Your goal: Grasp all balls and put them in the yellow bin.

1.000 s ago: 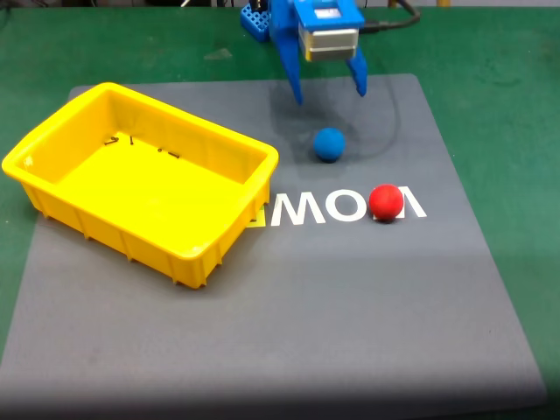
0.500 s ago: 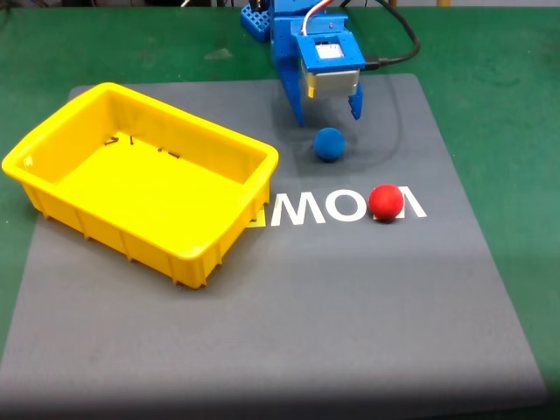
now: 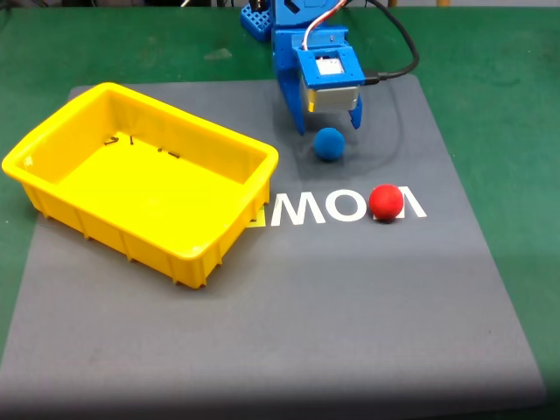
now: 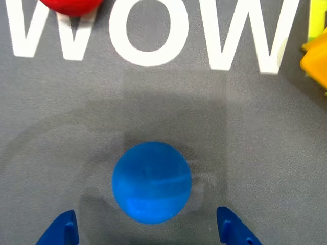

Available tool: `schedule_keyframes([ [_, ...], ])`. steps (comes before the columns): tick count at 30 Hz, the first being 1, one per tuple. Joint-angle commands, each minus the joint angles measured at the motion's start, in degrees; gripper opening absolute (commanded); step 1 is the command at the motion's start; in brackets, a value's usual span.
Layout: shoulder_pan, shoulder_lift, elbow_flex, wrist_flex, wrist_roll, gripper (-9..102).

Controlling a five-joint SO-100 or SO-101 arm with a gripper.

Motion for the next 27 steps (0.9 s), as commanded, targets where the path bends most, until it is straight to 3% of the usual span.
schedule_keyframes([
  [1,1.0,0.0,-4.0,-1.7,0.5,30],
  [18,0.8,-5.1,-5.4,-5.3,1.8,28],
  [27,0.2,-8.4,-7.7,-6.0,2.9,21],
])
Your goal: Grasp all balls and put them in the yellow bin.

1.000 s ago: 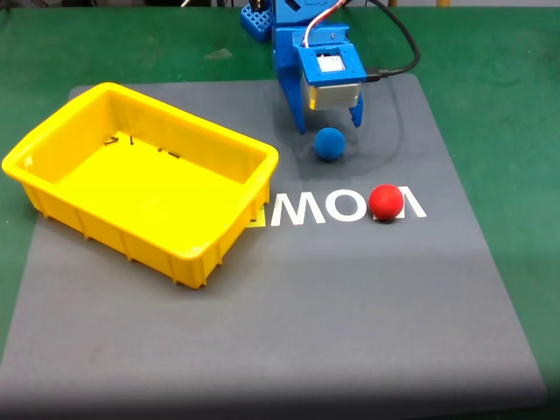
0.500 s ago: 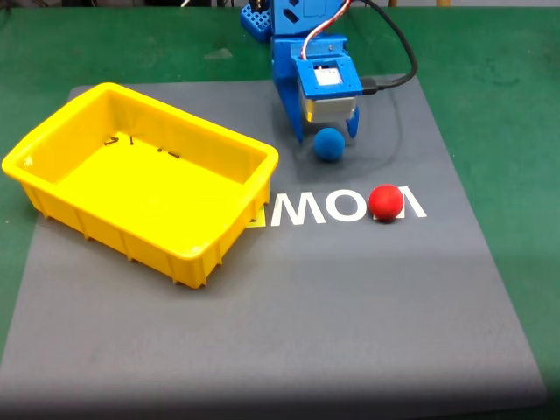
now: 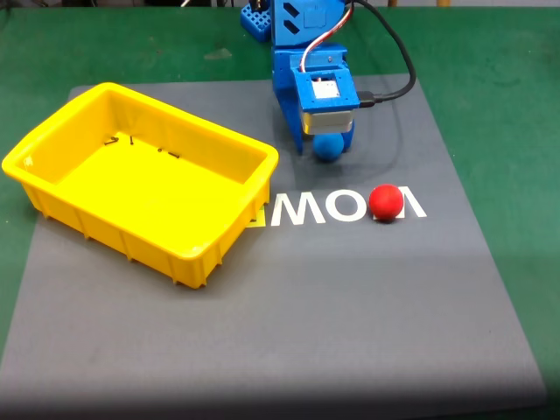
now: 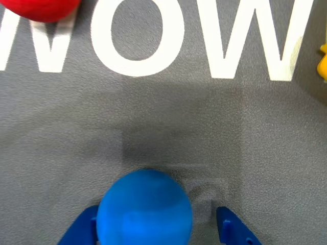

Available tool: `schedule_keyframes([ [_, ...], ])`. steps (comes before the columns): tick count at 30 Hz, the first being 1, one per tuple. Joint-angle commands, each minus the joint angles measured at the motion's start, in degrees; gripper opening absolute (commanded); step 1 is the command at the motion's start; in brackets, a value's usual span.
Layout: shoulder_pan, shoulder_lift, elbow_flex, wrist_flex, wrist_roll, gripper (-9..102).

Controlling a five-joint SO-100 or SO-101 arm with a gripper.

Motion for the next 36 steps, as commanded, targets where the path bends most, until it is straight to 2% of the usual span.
schedule_keyframes([
  [1,-0.3,0.1,-4.4,-1.7,0.7,19],
  [9,-0.2,-1.4,-4.5,-1.7,0.9,0],
  [21,-2.5,6.9,-5.6,-2.3,0.0,0],
  [29,-2.0,6.4,-23.8,-6.3,2.5,0],
  [36,6.6,-3.6,-42.6,-2.0,3.4,0],
])
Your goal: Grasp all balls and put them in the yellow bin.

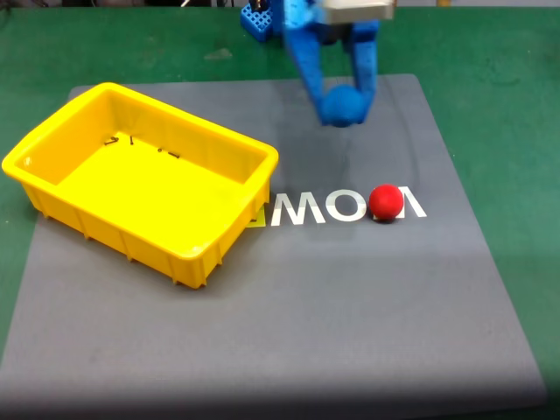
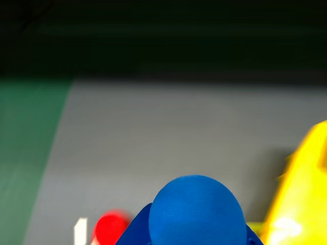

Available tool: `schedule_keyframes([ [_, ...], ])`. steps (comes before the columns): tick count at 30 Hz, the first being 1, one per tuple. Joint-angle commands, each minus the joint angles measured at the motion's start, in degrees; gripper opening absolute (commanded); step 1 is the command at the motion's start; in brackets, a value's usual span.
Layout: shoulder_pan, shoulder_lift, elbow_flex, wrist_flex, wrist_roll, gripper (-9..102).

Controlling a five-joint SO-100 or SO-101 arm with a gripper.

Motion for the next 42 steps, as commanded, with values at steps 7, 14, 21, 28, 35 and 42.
schedule_keyframes([
  [7,14.0,-5.0,-14.2,1.1,-0.2,0],
  [14,20.7,-8.1,-14.1,3.7,-0.8,0],
  [21,22.1,-9.5,-13.8,4.4,-0.8,9],
  [28,22.4,-8.6,-13.6,8.2,-0.2,40],
  [35,22.1,-7.8,-13.1,8.7,-0.6,42],
  [42,16.2,-3.7,-11.6,12.8,-3.2,42],
])
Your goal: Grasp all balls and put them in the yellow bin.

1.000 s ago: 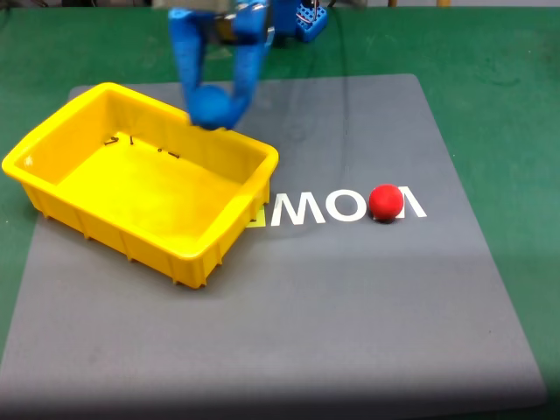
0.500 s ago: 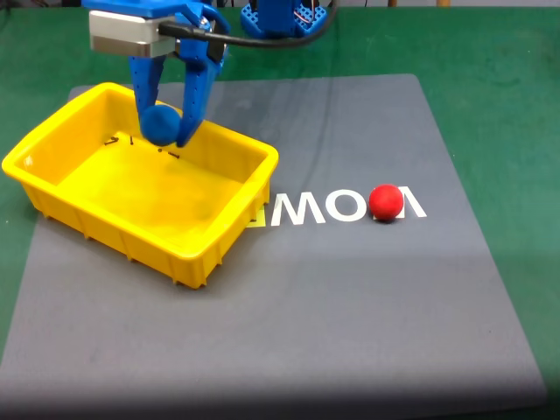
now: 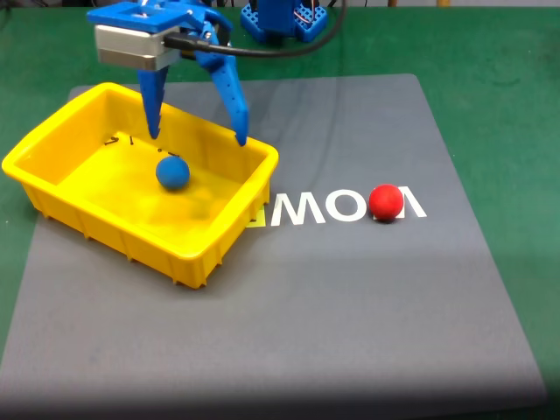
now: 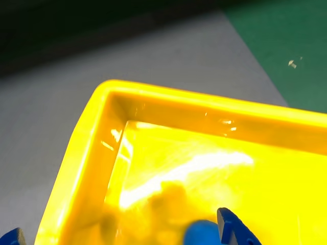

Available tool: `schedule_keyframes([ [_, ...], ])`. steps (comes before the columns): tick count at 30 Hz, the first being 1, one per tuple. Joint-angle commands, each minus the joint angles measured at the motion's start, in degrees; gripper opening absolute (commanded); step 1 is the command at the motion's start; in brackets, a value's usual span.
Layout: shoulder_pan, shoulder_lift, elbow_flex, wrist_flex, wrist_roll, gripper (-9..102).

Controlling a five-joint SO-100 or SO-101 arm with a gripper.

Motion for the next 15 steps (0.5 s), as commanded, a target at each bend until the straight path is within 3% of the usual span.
schedule_keyframes([
  [1,-5.2,7.0,-1.3,3.2,-2.2,42],
  [15,-29.0,8.7,0.2,14.5,-0.8,39],
])
